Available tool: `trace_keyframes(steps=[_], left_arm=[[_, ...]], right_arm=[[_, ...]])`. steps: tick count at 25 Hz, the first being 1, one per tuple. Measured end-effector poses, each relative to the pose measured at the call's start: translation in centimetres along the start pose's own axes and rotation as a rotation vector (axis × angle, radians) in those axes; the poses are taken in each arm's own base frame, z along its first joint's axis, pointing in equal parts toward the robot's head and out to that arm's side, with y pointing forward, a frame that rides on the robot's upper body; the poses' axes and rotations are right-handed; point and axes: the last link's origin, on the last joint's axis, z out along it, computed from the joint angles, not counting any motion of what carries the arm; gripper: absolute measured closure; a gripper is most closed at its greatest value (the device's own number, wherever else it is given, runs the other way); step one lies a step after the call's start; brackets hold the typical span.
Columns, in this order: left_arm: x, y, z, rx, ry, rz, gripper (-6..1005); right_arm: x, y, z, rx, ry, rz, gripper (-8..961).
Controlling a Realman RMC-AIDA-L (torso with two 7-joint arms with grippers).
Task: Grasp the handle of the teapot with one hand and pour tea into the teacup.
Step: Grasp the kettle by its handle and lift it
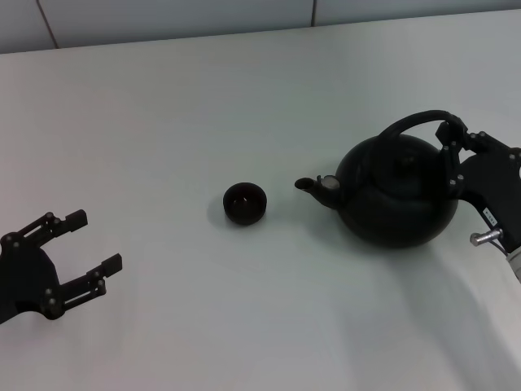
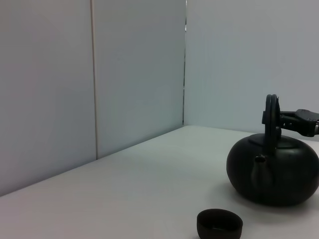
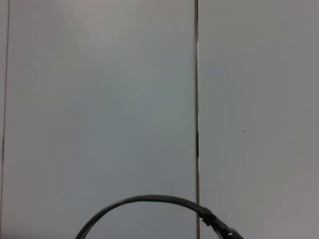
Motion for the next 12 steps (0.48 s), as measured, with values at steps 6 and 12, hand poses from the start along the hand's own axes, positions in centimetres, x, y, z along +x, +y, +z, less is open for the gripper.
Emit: trace_keyframes(steps=[6,12], left_arm=[[-0.1,0.1,0.0,0.001,0.000,-0.002,194],[-0.2,0.3,-0.1,-0.001,0.003,-0.007,194]], right_arm=[[-0.1,0.0,0.3,0.004,-0.005,0.010,868],[-0.8,-0.9,1.3,0.009,-0.035,0.035,868]])
